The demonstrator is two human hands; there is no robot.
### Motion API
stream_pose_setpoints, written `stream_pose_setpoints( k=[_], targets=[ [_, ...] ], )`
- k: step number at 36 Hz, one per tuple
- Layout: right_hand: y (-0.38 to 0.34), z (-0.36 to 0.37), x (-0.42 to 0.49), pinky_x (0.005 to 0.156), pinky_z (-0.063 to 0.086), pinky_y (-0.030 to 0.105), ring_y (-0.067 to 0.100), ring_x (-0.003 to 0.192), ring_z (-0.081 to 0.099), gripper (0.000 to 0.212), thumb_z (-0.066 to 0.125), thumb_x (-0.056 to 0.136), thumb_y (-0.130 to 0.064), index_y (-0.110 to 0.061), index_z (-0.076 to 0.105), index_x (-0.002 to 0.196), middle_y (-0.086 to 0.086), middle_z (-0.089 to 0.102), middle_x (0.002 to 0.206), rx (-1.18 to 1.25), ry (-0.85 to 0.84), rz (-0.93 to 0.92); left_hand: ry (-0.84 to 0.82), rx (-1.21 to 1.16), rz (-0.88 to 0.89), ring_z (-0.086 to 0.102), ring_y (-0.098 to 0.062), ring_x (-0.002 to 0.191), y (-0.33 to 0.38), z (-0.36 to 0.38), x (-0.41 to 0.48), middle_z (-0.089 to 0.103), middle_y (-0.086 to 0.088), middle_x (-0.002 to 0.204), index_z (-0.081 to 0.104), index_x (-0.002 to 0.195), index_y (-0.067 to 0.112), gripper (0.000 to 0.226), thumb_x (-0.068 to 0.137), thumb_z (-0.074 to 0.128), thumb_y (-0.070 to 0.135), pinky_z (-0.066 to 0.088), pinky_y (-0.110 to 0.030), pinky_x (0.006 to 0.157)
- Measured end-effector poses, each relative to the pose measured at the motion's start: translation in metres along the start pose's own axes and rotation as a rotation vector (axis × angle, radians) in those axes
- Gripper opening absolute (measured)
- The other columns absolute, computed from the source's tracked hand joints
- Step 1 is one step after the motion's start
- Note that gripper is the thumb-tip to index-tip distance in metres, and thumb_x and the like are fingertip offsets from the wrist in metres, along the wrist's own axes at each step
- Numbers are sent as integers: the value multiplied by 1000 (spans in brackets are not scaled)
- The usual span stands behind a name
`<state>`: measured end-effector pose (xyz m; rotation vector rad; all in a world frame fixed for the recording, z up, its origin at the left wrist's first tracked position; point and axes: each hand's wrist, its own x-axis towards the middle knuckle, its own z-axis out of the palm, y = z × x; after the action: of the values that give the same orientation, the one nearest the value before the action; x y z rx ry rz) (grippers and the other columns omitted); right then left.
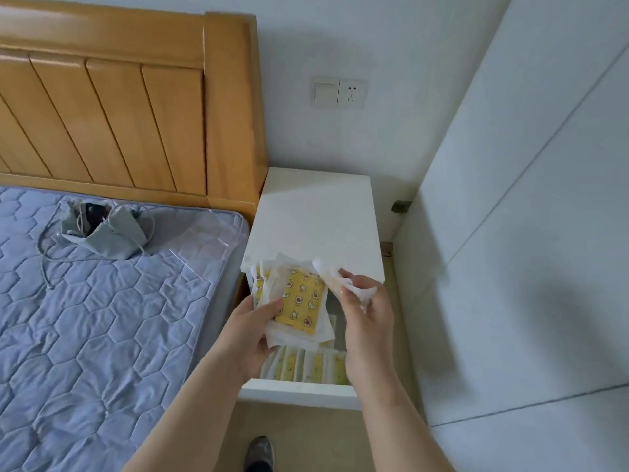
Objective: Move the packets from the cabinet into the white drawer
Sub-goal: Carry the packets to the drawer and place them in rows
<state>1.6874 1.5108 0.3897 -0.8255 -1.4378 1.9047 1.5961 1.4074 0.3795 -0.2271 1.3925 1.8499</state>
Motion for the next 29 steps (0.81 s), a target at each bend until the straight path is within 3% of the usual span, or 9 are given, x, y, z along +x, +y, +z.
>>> stream_pose_setpoints(
  k=[4,7,10,13,18,21,24,26,29],
  targets=[
    [24,-1,28,76,49,11,-5,101,61,33,60,84,4,-23,67,66,-18,70,100,-99,-183,86,-56,25,-35,70,-16,57,4,12,41,73,-4,69,59,96,13,17,94,48,1,57,-30,53],
    [44,-6,51,86,49,16,-4,113,55,14,65,76,-31,-24,72,67,-12,70,107,-124,-209,156,-94,6,-68,69,-18,58,1,18,68,72,-7,71,61,96,11,21,94,46,-4,56,-28,51],
    [68,-13,80,79,52,17,1,101,62,35,63,78,-53,-19,71,77,-10,72,94,-155,-118,186,-73,0,-72,70,-22,66,-9,20,95,73,-11,79,63,98,10,21,93,47,-2,57,-31,58],
    [90,-15,106,80,54,22,7,90,64,2,65,87,-22,-23,67,88,-9,68,90,-337,-34,182,-8,-30,-115,71,-27,80,-23,21,119,73,-13,95,60,111,14,22,93,51,5,60,-36,64],
    [132,-29,147,97,45,29,-3,106,47,41,68,83,-11,-32,52,114,-24,47,112,-533,-52,254,57,-42,-176,72,-23,76,-52,21,159,74,-7,90,61,106,20,22,90,52,8,60,-33,58],
    [158,-41,169,89,49,30,4,115,47,67,68,84,-12,-25,35,140,-17,40,132,-202,-29,634,55,-14,-185,72,-25,82,-71,12,186,74,-8,95,60,111,19,28,89,54,4,60,-36,62],
    [190,-52,186,70,58,39,24,93,69,33,60,88,-7,-8,55,121,10,68,110,71,-66,865,10,29,-191,71,-28,87,-89,7,210,73,-10,98,58,113,18,47,70,65,4,60,-39,68],
    [208,-59,193,59,57,34,22,79,71,16,57,89,-5,-7,62,104,10,73,92,132,-61,909,0,73,-219,71,-30,89,-100,5,225,72,-12,101,58,115,18,56,61,68,7,60,-41,69],
    [233,-72,205,63,57,36,22,80,71,12,57,87,-2,-7,63,97,9,73,90,92,-41,893,10,124,-263,70,-29,90,-117,-3,248,72,-10,101,57,113,22,48,69,68,6,59,-46,74]
  ],
)
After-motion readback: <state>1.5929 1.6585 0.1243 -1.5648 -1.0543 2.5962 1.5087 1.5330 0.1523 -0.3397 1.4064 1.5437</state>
